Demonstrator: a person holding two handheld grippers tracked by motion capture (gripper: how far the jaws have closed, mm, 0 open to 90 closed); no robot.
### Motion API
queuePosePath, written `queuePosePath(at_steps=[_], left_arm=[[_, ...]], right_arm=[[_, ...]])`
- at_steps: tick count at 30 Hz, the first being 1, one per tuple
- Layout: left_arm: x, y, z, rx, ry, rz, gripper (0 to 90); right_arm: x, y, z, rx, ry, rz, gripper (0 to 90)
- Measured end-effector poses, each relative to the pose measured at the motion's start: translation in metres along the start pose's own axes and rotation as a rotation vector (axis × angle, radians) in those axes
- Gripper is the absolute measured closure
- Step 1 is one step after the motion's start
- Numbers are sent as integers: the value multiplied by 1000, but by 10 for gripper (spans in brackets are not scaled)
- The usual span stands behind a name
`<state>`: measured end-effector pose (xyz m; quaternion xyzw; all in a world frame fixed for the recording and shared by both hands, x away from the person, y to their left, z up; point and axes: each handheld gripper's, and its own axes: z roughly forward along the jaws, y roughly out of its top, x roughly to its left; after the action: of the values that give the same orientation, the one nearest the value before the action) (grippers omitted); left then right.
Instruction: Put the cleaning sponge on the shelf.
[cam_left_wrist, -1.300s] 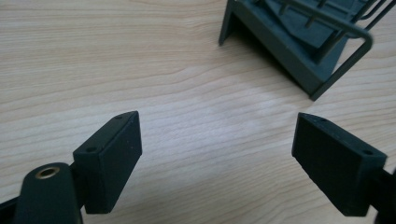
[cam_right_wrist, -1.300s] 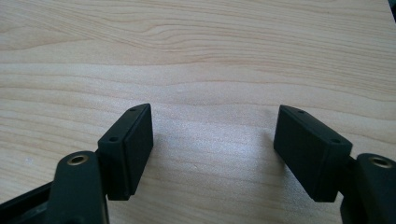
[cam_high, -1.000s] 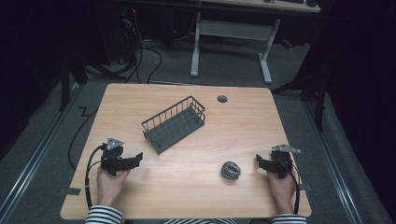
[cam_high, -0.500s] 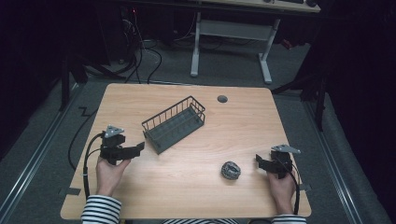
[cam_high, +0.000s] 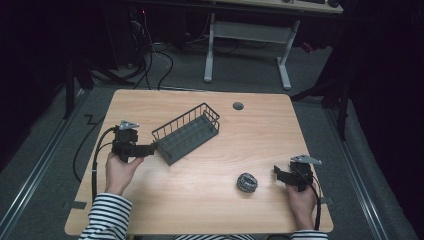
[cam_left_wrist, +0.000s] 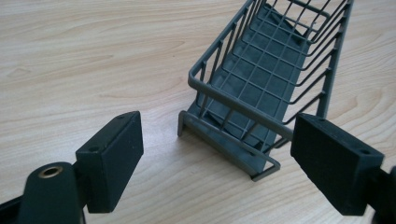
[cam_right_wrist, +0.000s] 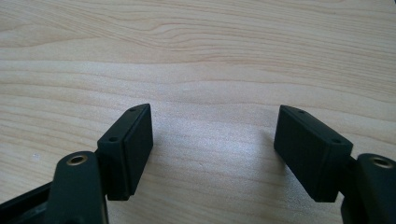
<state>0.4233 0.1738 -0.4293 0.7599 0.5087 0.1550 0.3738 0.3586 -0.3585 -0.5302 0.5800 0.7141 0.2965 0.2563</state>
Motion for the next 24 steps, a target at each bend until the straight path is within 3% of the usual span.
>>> queuePosePath(at_steps=[7, 15, 24], left_arm=[[0, 12, 6, 25, 2, 3, 178], [-4, 27, 22, 78, 41, 34, 172], [-6, 30, 42, 134, 75, 38, 183]], right_arm=[[0, 0, 0, 0, 1, -1, 283], [0, 0, 0, 0, 2, -1, 282], [0, 0, 0, 0, 2, -1, 282]])
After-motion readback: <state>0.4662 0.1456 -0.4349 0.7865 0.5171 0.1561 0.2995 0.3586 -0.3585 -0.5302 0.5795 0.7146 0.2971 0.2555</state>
